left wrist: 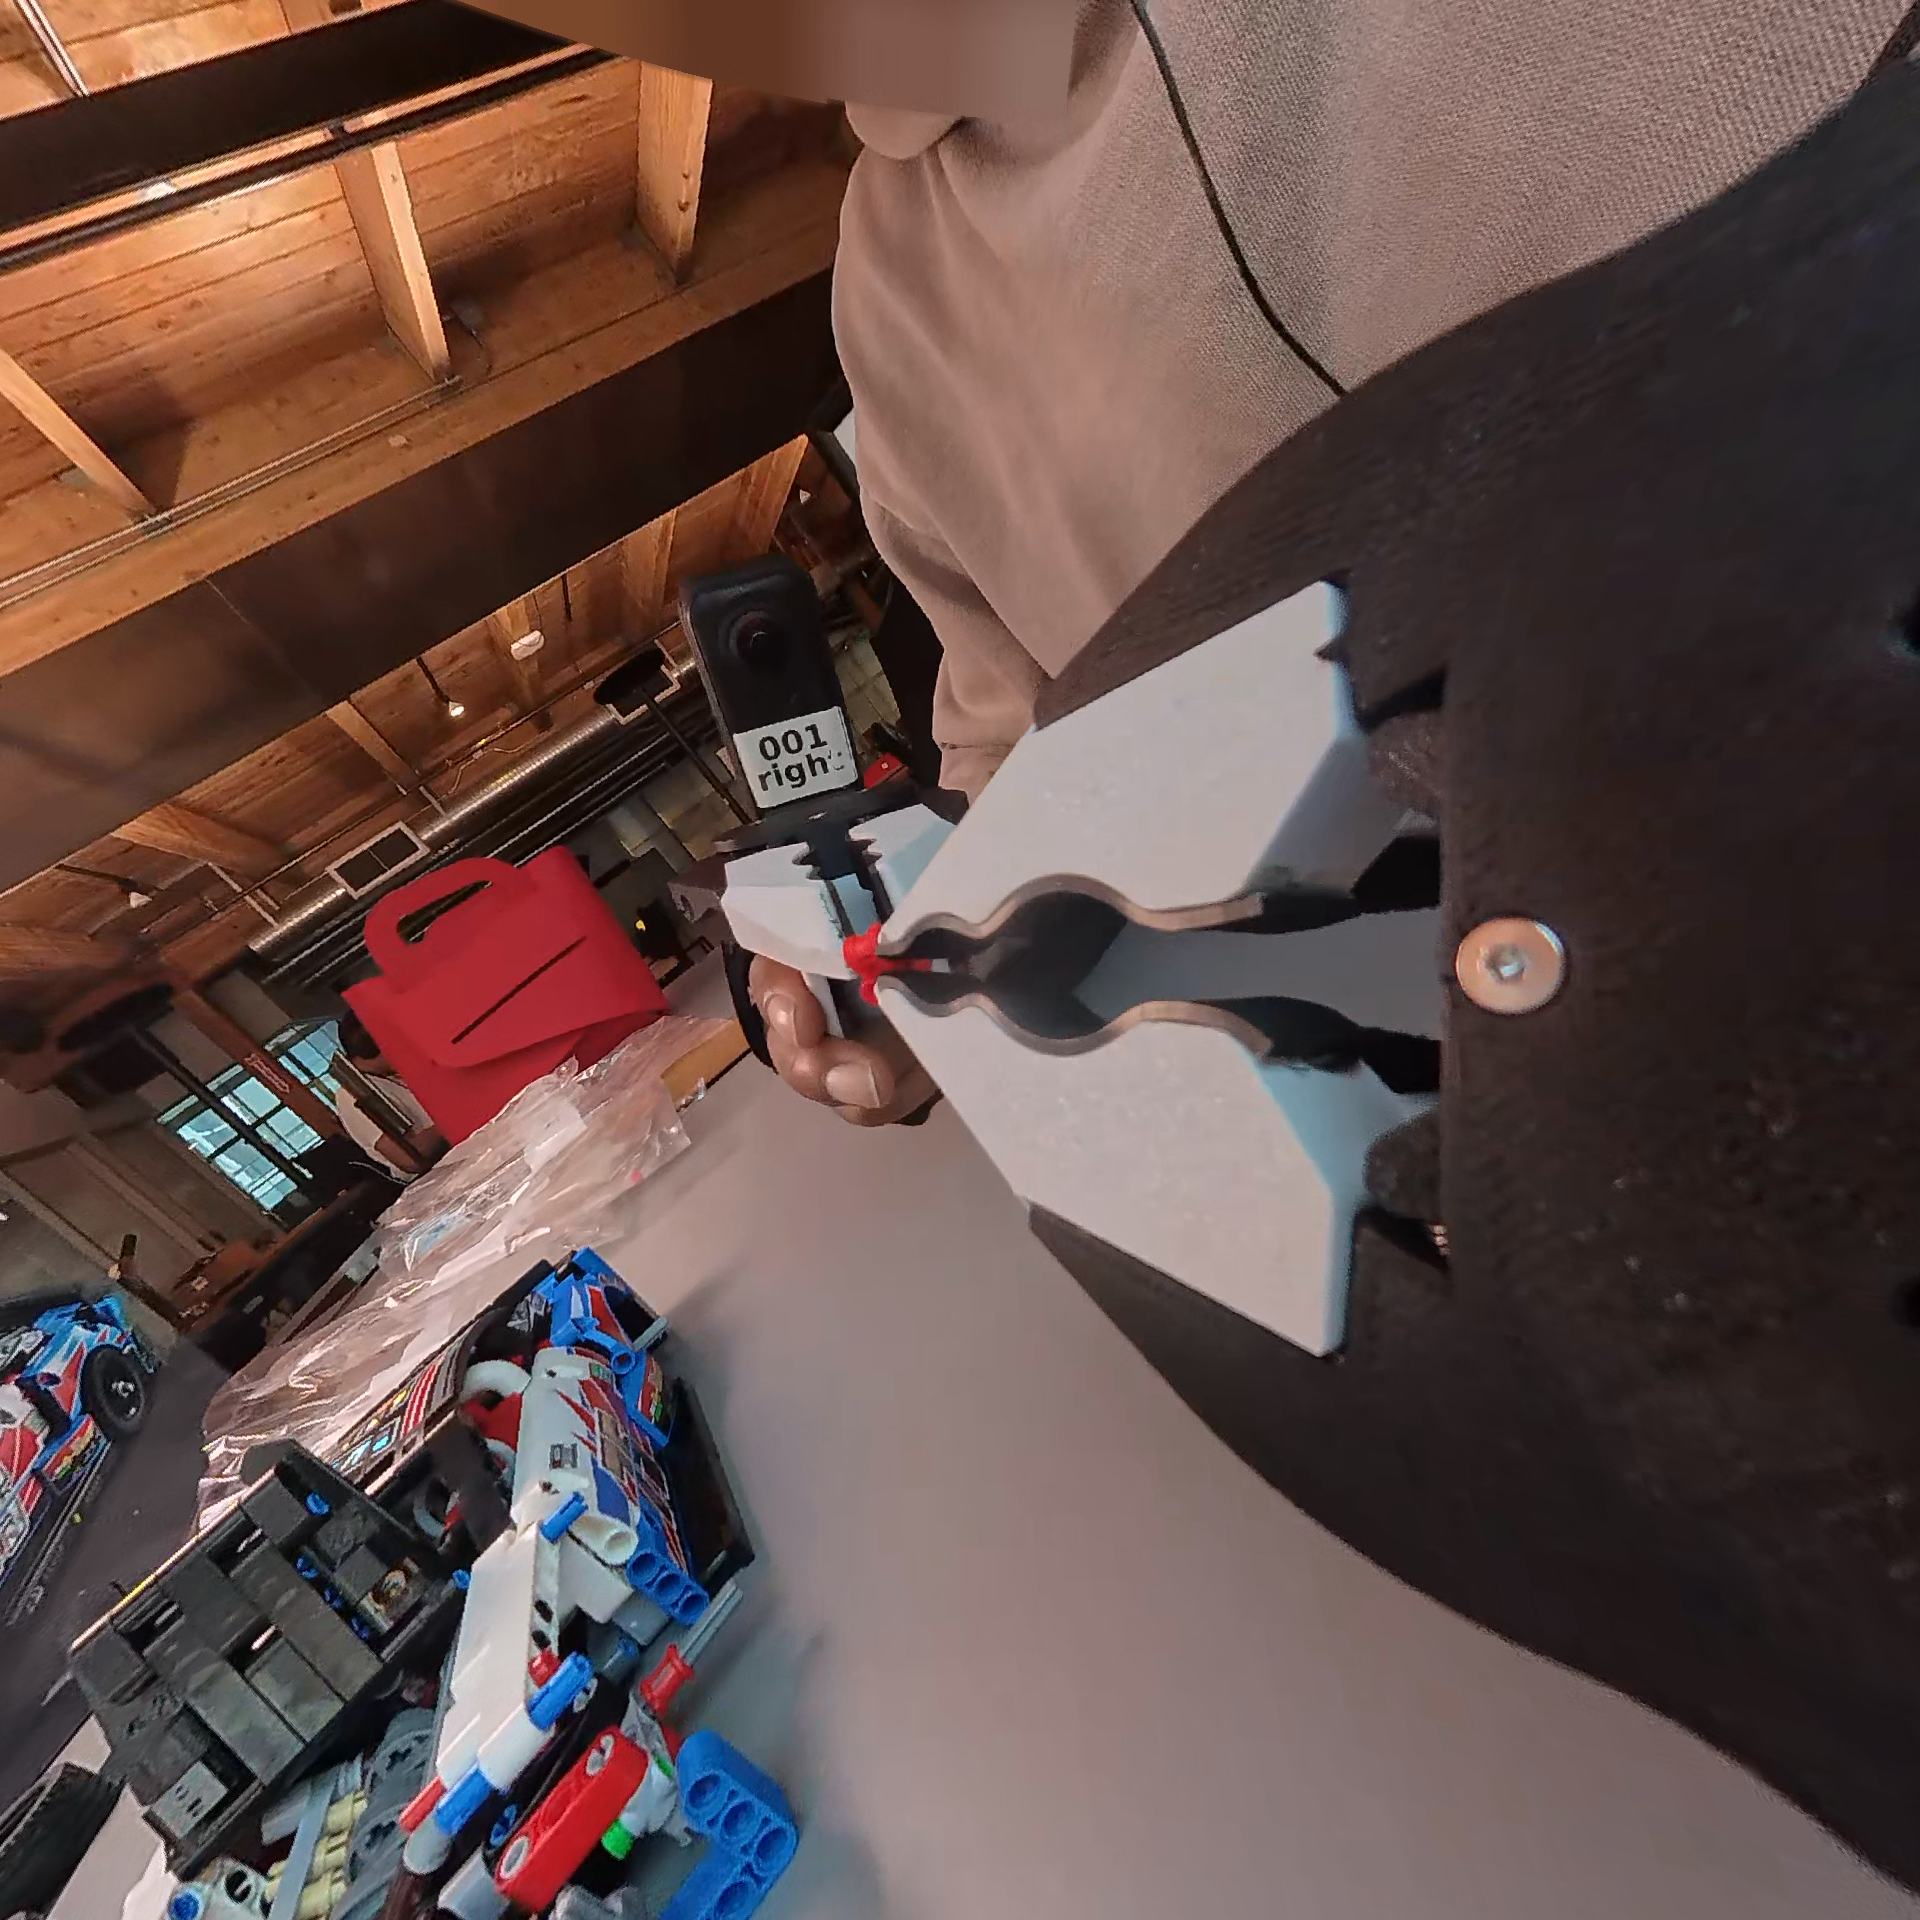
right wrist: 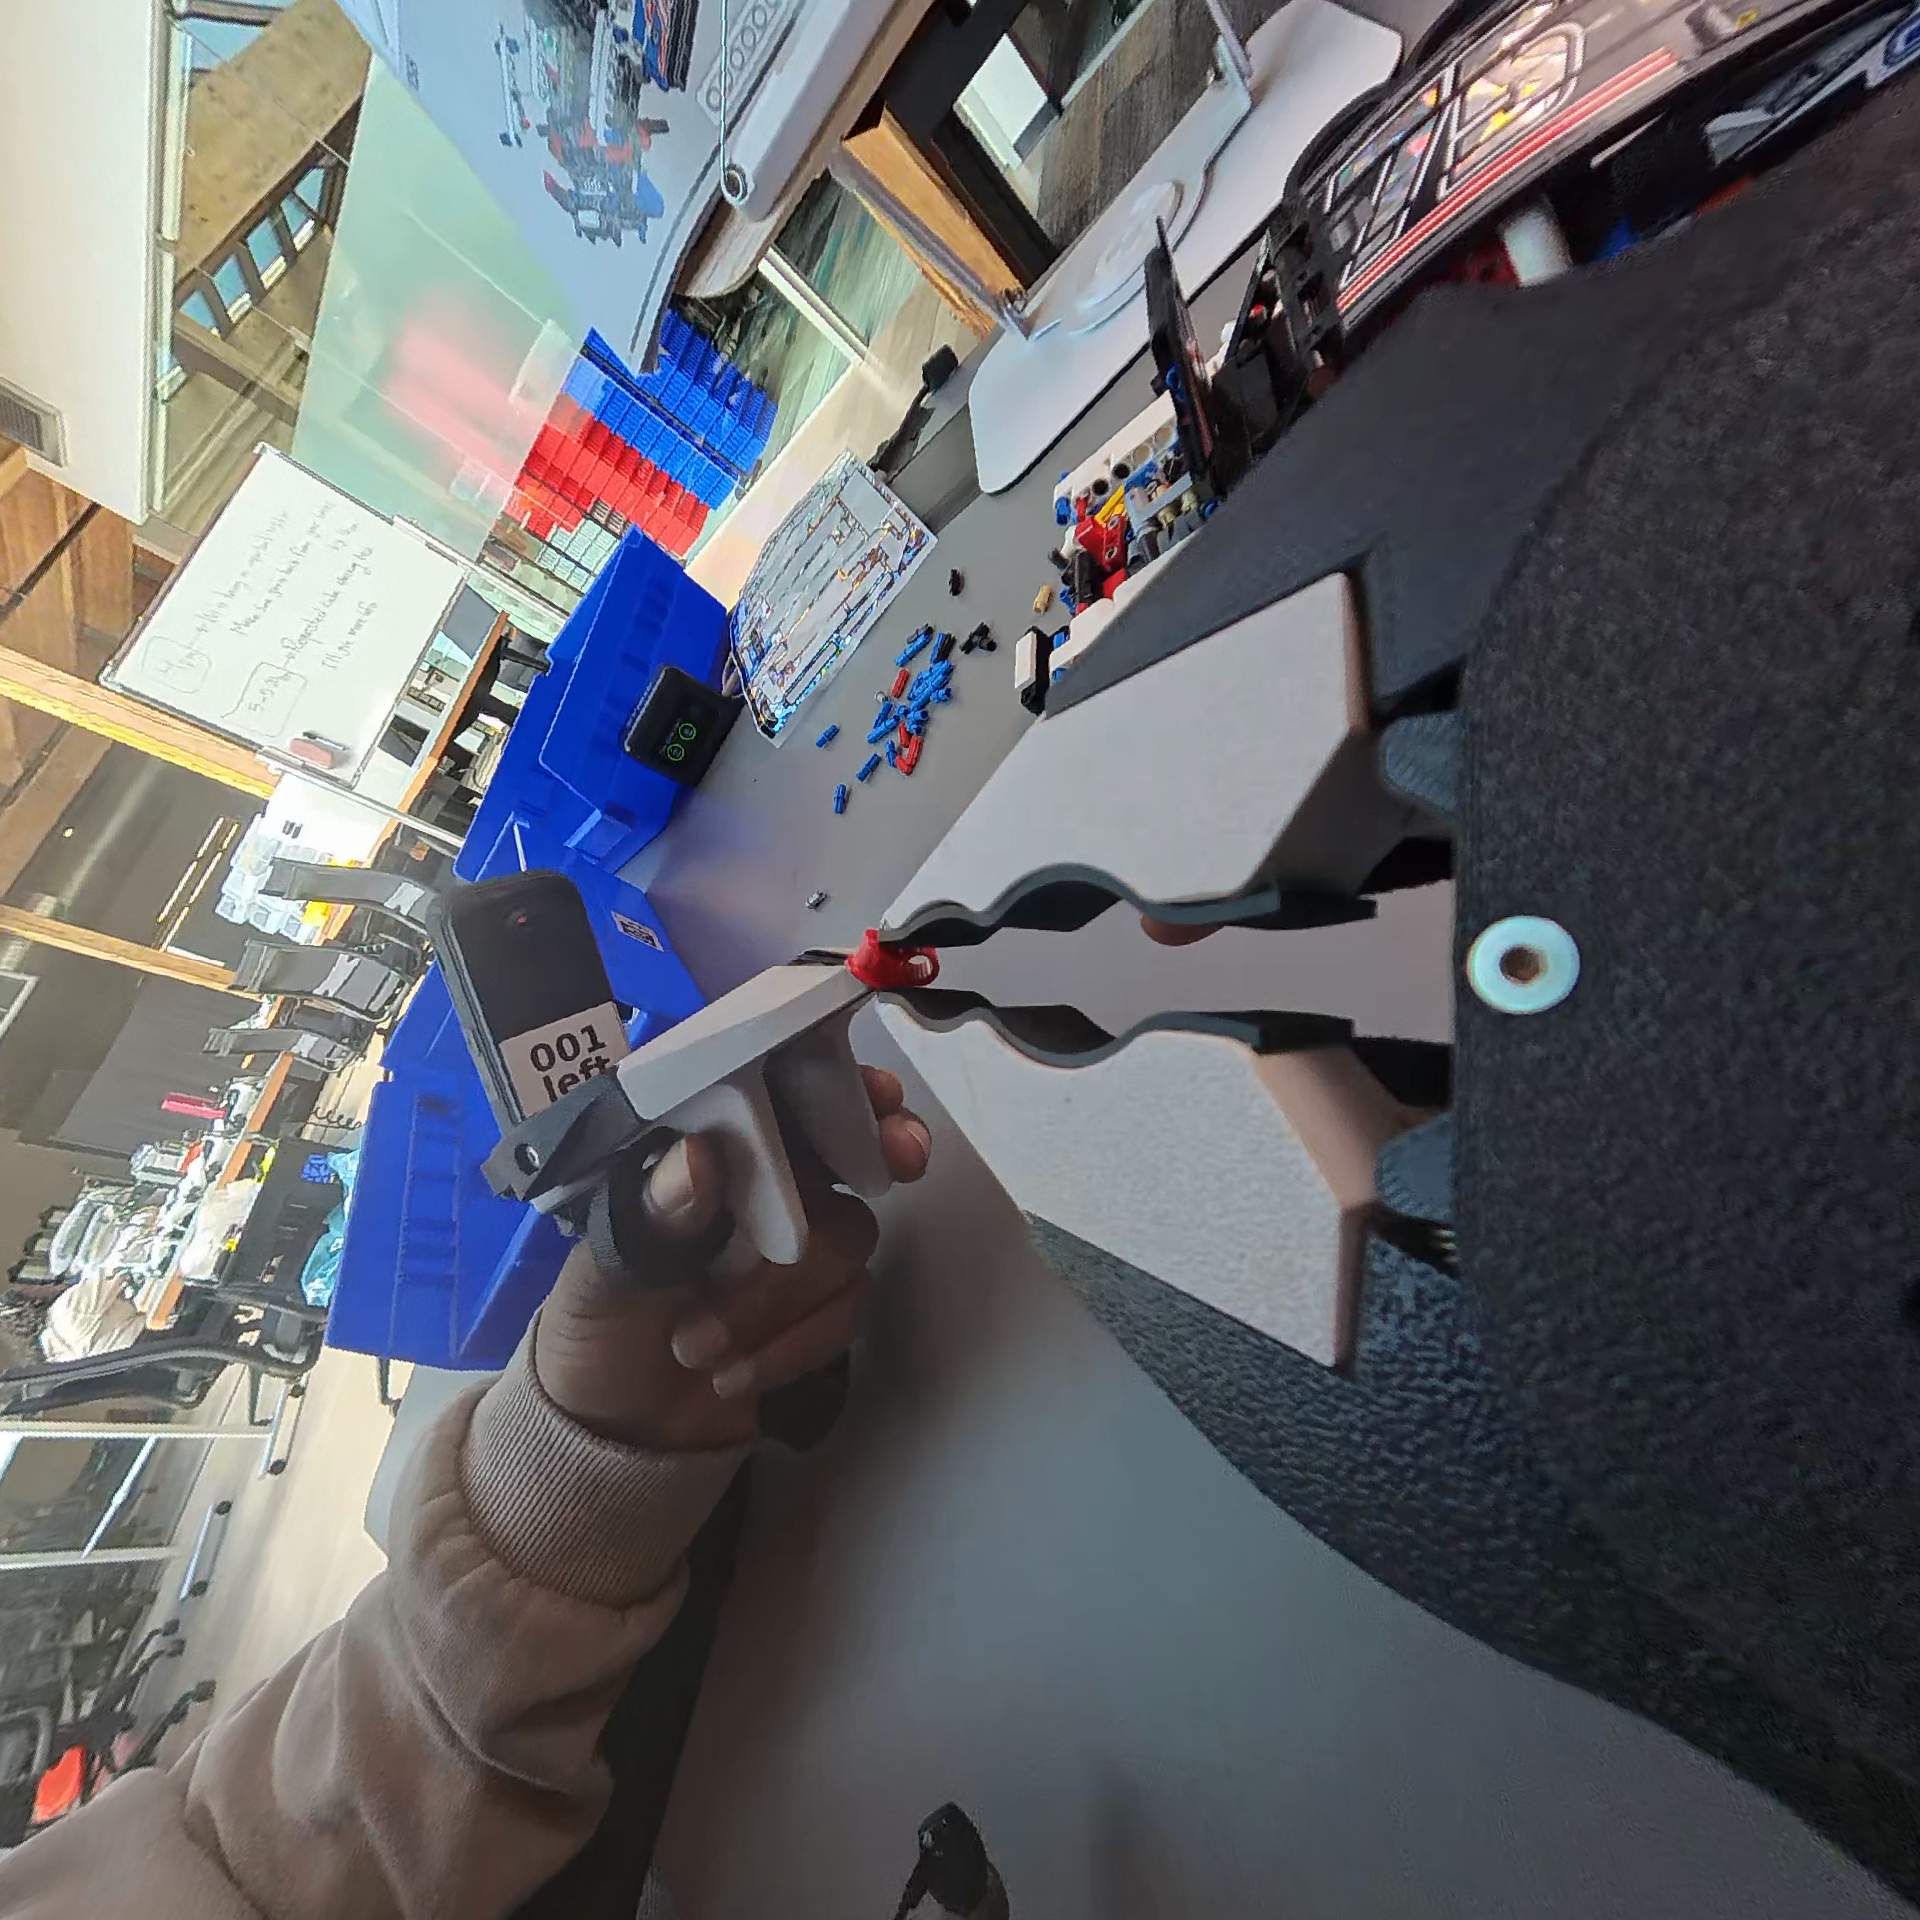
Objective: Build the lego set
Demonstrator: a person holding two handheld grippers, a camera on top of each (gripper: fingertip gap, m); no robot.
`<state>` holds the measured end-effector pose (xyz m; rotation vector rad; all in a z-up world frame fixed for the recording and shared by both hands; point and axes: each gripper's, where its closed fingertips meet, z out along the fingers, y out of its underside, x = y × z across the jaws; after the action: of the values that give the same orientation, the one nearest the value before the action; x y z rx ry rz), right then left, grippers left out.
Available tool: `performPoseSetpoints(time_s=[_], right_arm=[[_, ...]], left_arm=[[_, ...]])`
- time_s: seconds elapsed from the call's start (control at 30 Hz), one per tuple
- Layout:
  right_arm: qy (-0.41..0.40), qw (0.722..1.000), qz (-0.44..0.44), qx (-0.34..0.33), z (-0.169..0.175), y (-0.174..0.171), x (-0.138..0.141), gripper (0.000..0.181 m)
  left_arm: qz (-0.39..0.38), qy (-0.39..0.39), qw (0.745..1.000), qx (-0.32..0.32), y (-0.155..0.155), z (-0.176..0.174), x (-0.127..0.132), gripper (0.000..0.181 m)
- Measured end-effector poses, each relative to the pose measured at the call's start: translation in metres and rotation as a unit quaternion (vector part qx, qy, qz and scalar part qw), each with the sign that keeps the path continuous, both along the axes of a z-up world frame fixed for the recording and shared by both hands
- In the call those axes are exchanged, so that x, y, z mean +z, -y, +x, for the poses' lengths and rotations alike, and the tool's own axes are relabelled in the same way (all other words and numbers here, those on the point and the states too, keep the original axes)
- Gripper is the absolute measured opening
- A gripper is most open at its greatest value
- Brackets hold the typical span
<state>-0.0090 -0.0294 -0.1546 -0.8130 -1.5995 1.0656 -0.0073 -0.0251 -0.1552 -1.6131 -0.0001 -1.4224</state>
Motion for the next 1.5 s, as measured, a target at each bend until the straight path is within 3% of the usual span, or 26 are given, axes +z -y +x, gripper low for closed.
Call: performPoseSetpoints(time_s=[0.57,0.63,0.67,0.93,1.2,1.27,1.5], right_arm=[[-0.006,1.0,-0.014,-0.005,0.001,-0.005,0.002,0.005],[-0.003,1.0,-0.008,-0.005,0.0,-0.004,0.0,0.005],[-0.001,1.0,-0.004,-0.008,-0.001,-0.004,-0.001,0.005],[0.004,1.0,0.011,-0.007,-0.002,-0.002,-0.006,0.005],[0.025,1.0,0.013,-0.004,-0.002,-0.005,-0.013,0.005],[0.027,1.0,0.015,-0.002,-0.002,-0.003,-0.014,0.005],[0.035,0.999,0.02,0.001,-0.001,-0.004,-0.016,0.007]], left_arm=[[0.007,-0.017,0.999,0.029,-0.002,-0.012,-0.002,0.0],[0.001,-0.003,1.0,0.019,-0.002,-0.009,-0.001,0.022],[0.001,0.003,1.0,0.013,-0.002,-0.007,0.0,0.024],[-0.012,-0.002,1.0,-0.001,-0.003,-0.002,-0.006,0.0],[-0.002,-0.063,0.998,0.001,-0.004,-0.002,-0.014,0.0],[0.005,-0.067,0.998,-0.003,-0.003,0.001,-0.012,0.013],[0.002,-0.105,0.995,0.001,-0.004,-0.001,-0.019,0.005]])
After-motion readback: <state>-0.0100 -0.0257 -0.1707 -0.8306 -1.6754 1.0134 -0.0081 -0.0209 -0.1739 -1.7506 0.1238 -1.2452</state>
